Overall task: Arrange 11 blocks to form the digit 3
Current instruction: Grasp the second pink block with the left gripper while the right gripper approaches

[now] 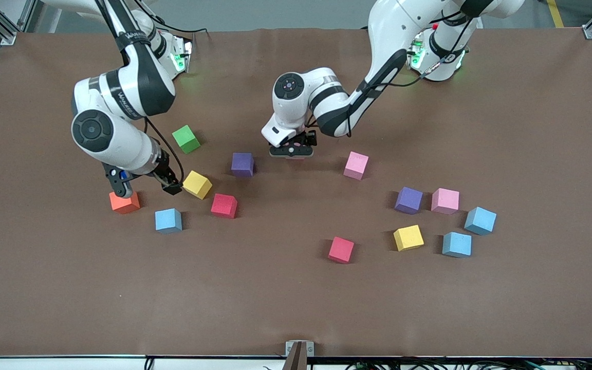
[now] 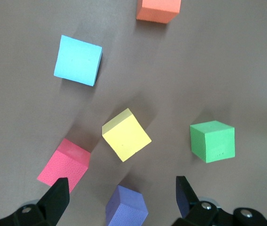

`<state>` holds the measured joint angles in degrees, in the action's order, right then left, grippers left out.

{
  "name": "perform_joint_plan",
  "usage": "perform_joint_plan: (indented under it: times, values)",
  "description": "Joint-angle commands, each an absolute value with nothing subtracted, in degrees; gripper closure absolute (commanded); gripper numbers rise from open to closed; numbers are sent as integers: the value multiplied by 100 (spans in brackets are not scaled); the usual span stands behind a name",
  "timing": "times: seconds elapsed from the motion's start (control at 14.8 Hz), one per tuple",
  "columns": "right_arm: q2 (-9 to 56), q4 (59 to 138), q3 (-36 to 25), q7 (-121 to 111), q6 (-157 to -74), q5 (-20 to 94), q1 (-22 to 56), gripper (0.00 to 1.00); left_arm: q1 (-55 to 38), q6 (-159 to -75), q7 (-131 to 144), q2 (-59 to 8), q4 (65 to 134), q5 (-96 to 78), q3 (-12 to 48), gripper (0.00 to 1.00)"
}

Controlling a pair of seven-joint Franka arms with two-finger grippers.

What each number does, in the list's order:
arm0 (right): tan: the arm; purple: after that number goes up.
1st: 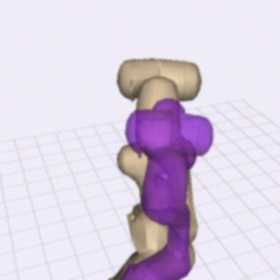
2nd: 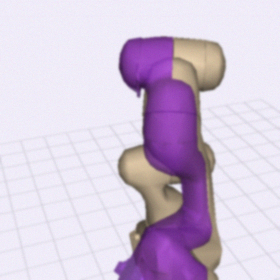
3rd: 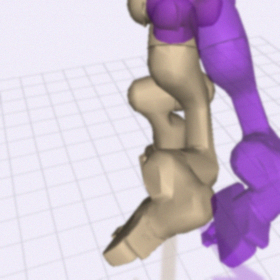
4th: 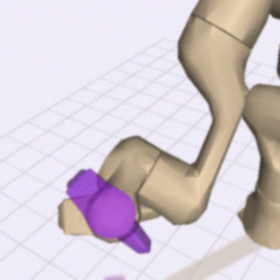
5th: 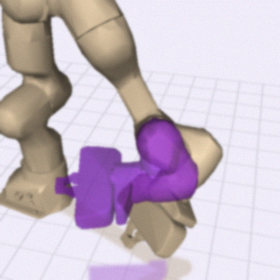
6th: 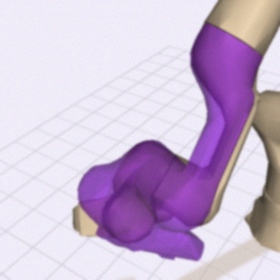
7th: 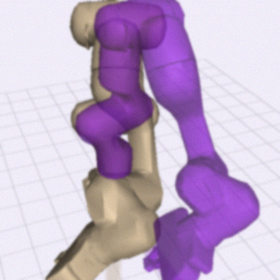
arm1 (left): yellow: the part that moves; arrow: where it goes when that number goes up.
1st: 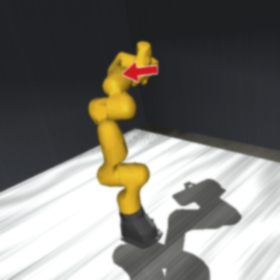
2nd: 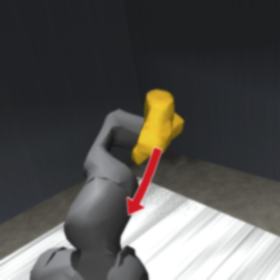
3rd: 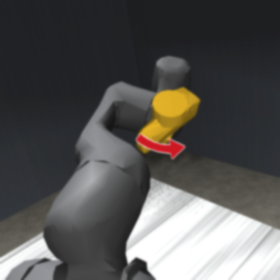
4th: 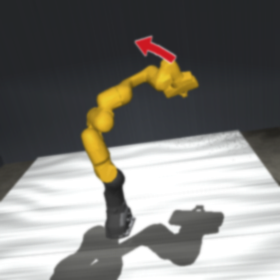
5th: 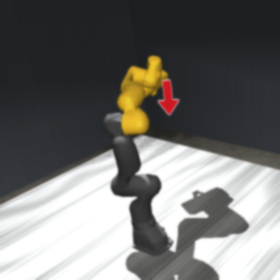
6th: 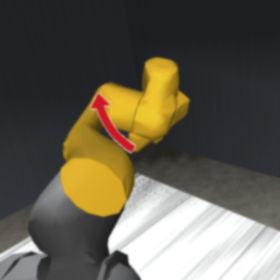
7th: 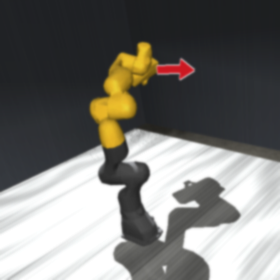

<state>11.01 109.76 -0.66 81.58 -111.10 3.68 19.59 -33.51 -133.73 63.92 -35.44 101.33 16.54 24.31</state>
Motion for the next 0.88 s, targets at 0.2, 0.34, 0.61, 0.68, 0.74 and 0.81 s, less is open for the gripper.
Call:
perform_joint_plan:
  times: [0.2, 0.34, 0.61, 0.68, 0.74, 0.81]
  values:
    - [914, 11180, -97, 8630, -11197, 553, 2030, 0, -2411, -12683, 4752, -2734, 10292, 1617, 2487, 0]
    - [914, 11180, -97, 8692, -11267, 825, 2022, 0, -2085, -12674, 3932, -2629, 10458, 1626, 2479, 0]
    - [905, 11487, -97, 9148, -11741, 888, 2126, 0, -1723, -12866, 3165, -2198, 11187, 1644, 2487, 0]
    - [905, 11548, -97, 9210, -11803, 888, 2179, 0, -1697, -13050, 3121, -2119, 11406, 1661, 2487, 0]
    - [905, 11653, -97, 9333, -11926, 888, 2232, 0, -1653, -13278, 3051, -2083, 11626, 1661, 2487, 0]
    - [914, 11733, -97, 9456, -12066, 888, 2328, 0, -1565, -13515, 3006, -2057, 11837, 1670, 2496, 0]
